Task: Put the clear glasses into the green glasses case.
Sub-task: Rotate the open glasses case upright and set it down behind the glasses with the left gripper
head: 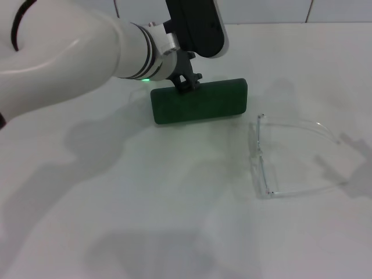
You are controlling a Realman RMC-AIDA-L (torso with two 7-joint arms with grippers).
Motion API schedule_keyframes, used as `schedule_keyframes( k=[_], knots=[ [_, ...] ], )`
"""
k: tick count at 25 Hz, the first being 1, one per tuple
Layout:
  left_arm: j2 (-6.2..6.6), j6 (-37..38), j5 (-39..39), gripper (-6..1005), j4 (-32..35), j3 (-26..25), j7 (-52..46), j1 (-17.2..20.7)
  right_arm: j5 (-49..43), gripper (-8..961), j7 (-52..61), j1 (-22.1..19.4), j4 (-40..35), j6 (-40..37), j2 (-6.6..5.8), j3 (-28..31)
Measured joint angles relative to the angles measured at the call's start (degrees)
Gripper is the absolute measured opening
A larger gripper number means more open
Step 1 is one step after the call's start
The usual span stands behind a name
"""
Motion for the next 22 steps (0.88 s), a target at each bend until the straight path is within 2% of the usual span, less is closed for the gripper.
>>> schedule_keyframes(
  k=[11,16,22],
  knots=[
    [0.03,4.07,-2.17,423,1.38,0.00,0.13,-0.24,0.00,816,0.00,-0.06,0.01,-0.04,0.00,0.00],
    [-0.04,7.25,-3.27,422,5.77,0.15,0.78,0.27,0.00,816,0.00,-0.26,0.01,-0.27,0.00,0.00],
    [-0.08,14.52,-5.46,421,9.60,0.24,0.82,-0.09,0.00,815,0.00,-0.27,0.01,-0.48,0.00,-0.08]
  ],
)
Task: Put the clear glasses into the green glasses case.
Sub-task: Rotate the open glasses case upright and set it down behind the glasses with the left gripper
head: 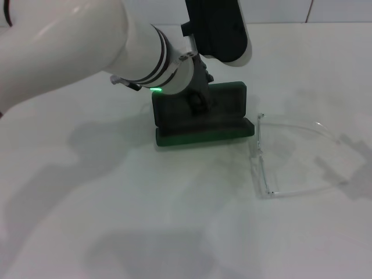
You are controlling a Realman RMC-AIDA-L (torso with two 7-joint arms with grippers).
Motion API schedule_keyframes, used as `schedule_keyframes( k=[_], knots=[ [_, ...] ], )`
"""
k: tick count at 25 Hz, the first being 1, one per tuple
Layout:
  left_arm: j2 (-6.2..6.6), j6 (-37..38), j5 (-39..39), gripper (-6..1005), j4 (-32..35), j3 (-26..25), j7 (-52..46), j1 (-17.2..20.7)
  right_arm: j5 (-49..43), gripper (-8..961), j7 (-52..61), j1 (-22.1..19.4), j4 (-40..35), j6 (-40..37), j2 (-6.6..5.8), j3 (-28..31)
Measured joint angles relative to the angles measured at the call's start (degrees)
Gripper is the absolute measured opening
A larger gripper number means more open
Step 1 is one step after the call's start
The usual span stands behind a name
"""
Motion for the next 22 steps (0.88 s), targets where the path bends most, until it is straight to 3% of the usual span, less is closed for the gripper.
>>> schedule_keyframes(
  k=[14,22],
  knots=[
    [0.04,0.22,-0.27,418,1.17,-0.15,-0.02,0.52,0.00,814,0.00,0.00,0.00,0.04,0.00,-0.01],
    [-0.04,-0.50,-0.37,417,-3.06,0.83,-0.02,0.97,0.00,813,-0.09,0.02,0.14,0.25,0.00,0.00]
  ],
)
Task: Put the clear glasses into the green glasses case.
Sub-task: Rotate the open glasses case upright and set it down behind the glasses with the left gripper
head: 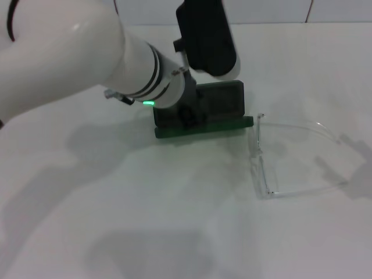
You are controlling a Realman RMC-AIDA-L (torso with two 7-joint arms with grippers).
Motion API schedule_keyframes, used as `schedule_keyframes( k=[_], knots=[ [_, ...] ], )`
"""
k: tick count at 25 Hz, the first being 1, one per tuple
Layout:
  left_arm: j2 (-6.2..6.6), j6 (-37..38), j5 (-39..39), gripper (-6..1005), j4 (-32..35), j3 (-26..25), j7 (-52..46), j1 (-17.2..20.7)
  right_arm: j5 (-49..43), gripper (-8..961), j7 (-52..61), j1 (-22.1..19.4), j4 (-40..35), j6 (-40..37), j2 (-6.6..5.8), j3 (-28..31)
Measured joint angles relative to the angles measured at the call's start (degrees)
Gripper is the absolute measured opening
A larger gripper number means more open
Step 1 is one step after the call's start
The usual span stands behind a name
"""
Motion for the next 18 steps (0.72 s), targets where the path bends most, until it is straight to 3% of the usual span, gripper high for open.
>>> schedule_keyframes(
  k=[18],
  knots=[
    [0.02,4.72,-5.21,414,-1.36,0.70,1.99,-0.08,-0.08,812,-0.32,0.07,0.39,-0.28,0.00,-0.09]
  ],
)
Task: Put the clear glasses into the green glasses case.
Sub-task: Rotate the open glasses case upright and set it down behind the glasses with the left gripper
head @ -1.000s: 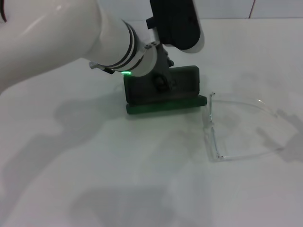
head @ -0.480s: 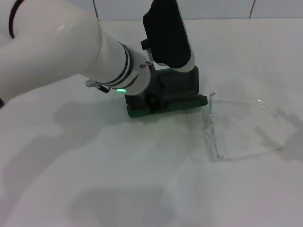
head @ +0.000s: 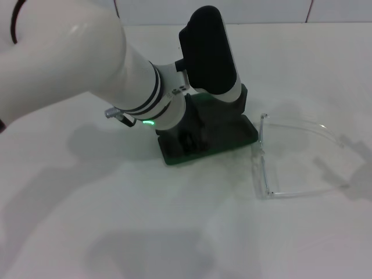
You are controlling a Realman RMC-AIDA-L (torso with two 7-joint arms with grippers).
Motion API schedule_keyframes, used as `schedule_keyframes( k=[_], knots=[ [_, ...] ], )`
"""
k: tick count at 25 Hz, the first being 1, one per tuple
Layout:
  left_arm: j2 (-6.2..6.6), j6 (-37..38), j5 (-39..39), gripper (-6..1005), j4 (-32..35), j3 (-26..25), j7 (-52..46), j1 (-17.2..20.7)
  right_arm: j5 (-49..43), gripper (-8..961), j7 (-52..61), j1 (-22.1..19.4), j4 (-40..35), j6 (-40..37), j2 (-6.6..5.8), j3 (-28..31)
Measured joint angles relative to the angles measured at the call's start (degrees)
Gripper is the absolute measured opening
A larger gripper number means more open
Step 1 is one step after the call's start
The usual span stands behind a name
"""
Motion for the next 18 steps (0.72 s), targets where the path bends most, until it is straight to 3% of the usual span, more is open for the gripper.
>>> schedule_keyframes(
  k=[18],
  knots=[
    [0.31,1.15,0.64,411,-0.16,-2.32,0.03,2.07,0.00,810,-0.03,-0.04,0.00,-0.30,0.00,0.00]
  ],
)
